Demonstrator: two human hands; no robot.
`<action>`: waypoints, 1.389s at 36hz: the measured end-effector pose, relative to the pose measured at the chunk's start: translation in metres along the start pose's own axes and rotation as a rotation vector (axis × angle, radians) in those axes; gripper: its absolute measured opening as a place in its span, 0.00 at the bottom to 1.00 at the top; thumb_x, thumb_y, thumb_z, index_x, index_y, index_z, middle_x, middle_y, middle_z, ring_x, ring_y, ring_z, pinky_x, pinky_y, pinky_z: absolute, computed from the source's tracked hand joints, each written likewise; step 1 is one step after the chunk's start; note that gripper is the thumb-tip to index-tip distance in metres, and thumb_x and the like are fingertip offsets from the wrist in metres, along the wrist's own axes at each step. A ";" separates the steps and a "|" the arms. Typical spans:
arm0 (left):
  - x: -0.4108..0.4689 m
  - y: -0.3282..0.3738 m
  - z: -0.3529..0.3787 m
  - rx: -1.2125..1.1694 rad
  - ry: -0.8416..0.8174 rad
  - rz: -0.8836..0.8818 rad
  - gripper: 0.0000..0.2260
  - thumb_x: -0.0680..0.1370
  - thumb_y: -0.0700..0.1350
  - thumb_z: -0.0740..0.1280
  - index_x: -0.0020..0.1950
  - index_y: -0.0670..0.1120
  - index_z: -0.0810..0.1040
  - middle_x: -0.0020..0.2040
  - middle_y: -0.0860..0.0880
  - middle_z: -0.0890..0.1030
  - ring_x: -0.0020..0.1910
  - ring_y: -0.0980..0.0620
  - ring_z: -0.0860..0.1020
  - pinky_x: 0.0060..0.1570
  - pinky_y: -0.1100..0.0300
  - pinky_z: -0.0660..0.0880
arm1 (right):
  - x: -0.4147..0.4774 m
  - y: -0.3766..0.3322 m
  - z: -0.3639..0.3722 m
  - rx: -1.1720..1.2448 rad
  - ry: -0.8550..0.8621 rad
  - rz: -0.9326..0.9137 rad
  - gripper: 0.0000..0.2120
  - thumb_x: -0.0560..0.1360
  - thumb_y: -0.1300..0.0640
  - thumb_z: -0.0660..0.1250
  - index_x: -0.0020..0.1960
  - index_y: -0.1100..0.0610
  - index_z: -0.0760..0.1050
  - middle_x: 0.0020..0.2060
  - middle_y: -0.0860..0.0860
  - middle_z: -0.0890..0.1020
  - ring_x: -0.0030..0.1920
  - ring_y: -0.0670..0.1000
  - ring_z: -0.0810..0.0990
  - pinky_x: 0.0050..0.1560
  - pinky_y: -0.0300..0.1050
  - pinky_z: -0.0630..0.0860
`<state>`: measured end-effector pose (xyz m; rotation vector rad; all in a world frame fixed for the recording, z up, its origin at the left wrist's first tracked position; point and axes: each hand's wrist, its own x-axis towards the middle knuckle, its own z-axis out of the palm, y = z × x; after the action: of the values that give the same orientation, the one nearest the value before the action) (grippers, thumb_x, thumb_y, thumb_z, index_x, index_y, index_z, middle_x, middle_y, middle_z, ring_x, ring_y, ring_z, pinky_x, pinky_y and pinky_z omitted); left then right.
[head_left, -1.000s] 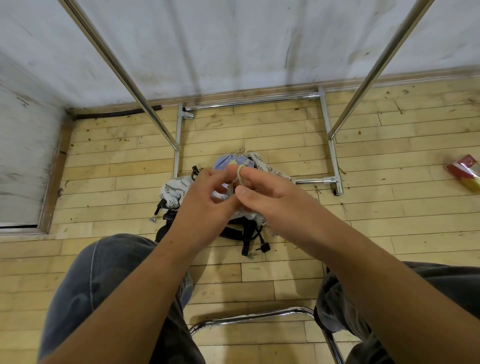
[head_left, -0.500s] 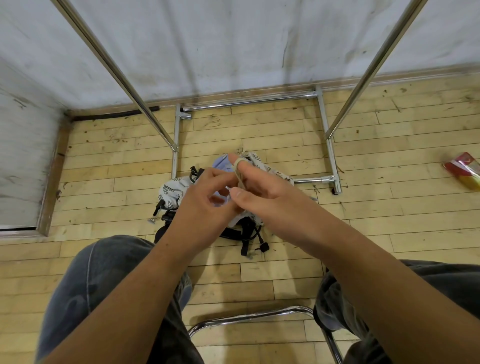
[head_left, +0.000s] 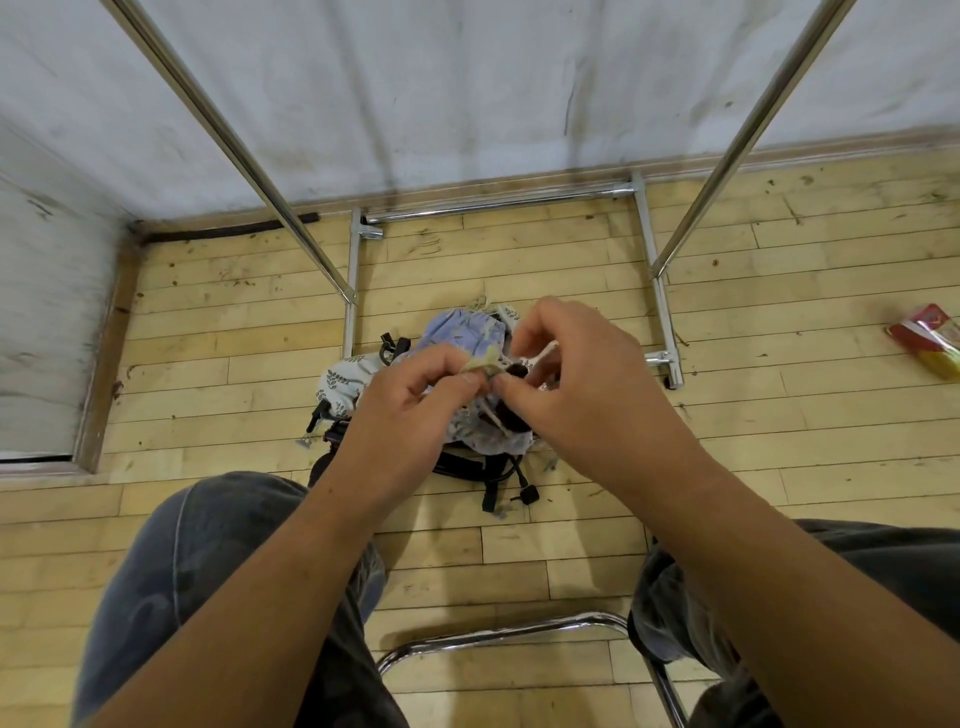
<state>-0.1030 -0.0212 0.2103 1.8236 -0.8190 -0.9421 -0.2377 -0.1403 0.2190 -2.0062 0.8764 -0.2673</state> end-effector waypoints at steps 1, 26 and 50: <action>-0.001 0.001 0.001 0.006 -0.015 0.009 0.13 0.83 0.41 0.65 0.42 0.51 0.82 0.41 0.53 0.81 0.44 0.54 0.80 0.46 0.63 0.75 | 0.000 0.001 0.000 -0.010 0.005 -0.011 0.11 0.76 0.54 0.76 0.52 0.47 0.76 0.50 0.42 0.77 0.43 0.43 0.80 0.40 0.32 0.71; -0.002 -0.013 0.000 0.222 -0.251 -0.033 0.22 0.75 0.56 0.76 0.62 0.64 0.69 0.61 0.68 0.75 0.60 0.74 0.72 0.54 0.71 0.71 | 0.003 -0.018 -0.006 0.187 -0.179 0.242 0.13 0.82 0.56 0.57 0.41 0.60 0.72 0.31 0.47 0.72 0.30 0.45 0.67 0.34 0.45 0.67; 0.004 -0.042 0.022 0.543 -0.061 0.155 0.07 0.75 0.67 0.63 0.47 0.66 0.73 0.46 0.55 0.74 0.47 0.55 0.76 0.50 0.59 0.74 | -0.006 -0.030 -0.008 0.123 -0.491 -0.045 0.08 0.84 0.48 0.63 0.48 0.45 0.79 0.39 0.43 0.82 0.39 0.43 0.80 0.41 0.41 0.79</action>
<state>-0.1136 -0.0181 0.1643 2.1509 -1.3318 -0.7199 -0.2317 -0.1312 0.2483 -1.8605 0.4906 0.1430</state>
